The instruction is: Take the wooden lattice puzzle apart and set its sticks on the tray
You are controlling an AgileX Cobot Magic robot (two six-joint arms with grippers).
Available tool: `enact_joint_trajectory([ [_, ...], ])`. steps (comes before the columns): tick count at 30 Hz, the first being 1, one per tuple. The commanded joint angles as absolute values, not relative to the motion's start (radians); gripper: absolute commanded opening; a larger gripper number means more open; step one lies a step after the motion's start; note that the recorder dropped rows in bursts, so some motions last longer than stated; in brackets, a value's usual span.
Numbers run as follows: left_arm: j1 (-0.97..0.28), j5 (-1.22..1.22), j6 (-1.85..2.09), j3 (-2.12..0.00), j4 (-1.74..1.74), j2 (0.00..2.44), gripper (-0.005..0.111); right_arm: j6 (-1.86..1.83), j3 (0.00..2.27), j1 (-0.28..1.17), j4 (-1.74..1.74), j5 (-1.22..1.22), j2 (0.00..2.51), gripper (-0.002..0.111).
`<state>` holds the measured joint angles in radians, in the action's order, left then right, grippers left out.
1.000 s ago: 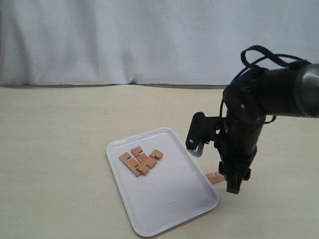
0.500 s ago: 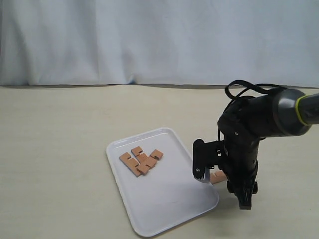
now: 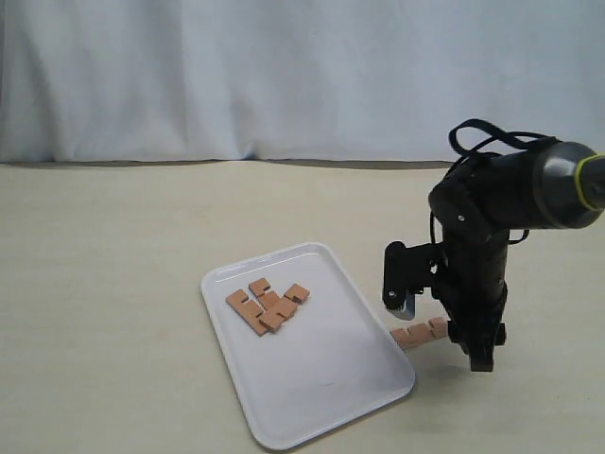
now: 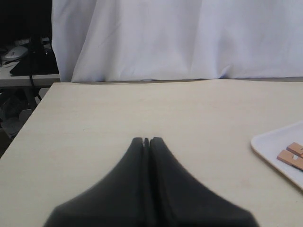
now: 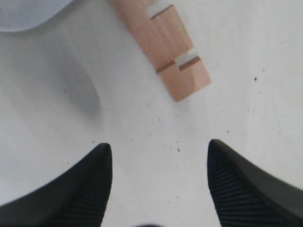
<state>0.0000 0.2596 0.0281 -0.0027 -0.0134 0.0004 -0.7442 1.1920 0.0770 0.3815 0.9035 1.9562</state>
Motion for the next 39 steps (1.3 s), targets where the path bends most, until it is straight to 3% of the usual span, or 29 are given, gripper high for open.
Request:
enact_joint_trajectory([
  [1, 0.000, 0.249, 0.026, 0.000, -0.012, 0.000, 0.000, -0.937, 1.192, 0.044, 0.332, 0.866, 1.956, 0.056],
  [13, 0.000, 0.249, 0.026, 0.000, -0.012, 0.000, 0.000, -1.169, 1.192, 0.048, 0.250, 0.746, 1.958, 0.056],
  [32, 0.000, 0.250, 0.026, 0.000, -0.012, 0.000, 0.000, -1.190, 1.192, 0.048, 0.255, 0.706, 2.030, 0.056],
  [35, 0.000, 0.250, 0.026, 0.000, -0.012, 0.000, 0.000, -1.190, 1.192, 0.048, 0.255, 0.705, 2.030, 0.046],
  [39, 0.000, 0.250, 0.026, 0.000, -0.012, 0.000, 0.000, -1.190, 1.192, 0.048, 0.255, 0.707, 2.032, 0.015],
])
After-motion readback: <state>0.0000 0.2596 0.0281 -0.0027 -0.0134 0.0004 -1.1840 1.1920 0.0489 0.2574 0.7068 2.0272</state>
